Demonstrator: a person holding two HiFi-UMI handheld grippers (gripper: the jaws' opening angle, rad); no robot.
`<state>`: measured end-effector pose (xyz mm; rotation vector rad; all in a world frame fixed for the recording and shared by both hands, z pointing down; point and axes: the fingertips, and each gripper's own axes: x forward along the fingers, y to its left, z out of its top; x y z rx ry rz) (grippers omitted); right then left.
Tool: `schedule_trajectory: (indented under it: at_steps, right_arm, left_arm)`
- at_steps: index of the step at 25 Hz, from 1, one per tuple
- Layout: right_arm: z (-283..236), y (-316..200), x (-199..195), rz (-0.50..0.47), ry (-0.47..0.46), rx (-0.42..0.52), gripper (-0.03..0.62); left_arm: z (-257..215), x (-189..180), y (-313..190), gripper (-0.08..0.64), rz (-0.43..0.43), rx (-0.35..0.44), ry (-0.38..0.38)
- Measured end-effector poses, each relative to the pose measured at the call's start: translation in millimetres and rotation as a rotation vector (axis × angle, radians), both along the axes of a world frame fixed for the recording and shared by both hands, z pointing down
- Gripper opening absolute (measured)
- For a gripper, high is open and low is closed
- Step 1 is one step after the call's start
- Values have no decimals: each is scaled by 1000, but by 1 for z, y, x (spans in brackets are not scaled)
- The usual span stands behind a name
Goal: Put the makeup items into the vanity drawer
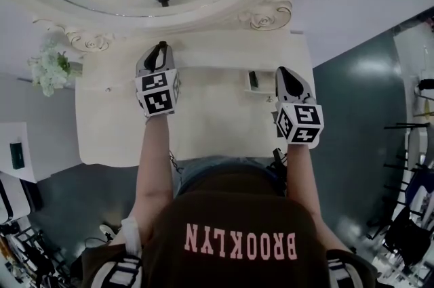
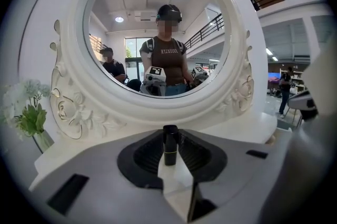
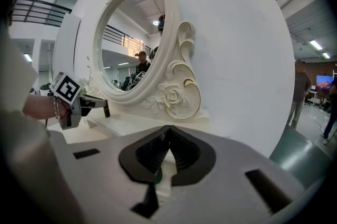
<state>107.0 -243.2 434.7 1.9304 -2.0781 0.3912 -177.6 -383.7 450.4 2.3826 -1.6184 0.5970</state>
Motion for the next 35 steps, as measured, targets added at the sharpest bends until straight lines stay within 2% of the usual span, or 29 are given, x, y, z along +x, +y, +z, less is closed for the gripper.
schedule_trajectory:
  at_steps: [12, 22, 35]
  right_arm:
    - [-12, 21, 9, -2, -3, 33, -3]
    - [-21, 49, 29, 6, -7, 57, -3]
    - [-14, 96, 61, 64, -31, 58, -3]
  left_arm:
    - [-20, 4, 21, 80, -17, 35, 6]
    - [-32, 23, 48, 80, -13, 57, 9]
    - [-29, 70, 85, 80, 60, 52, 1]
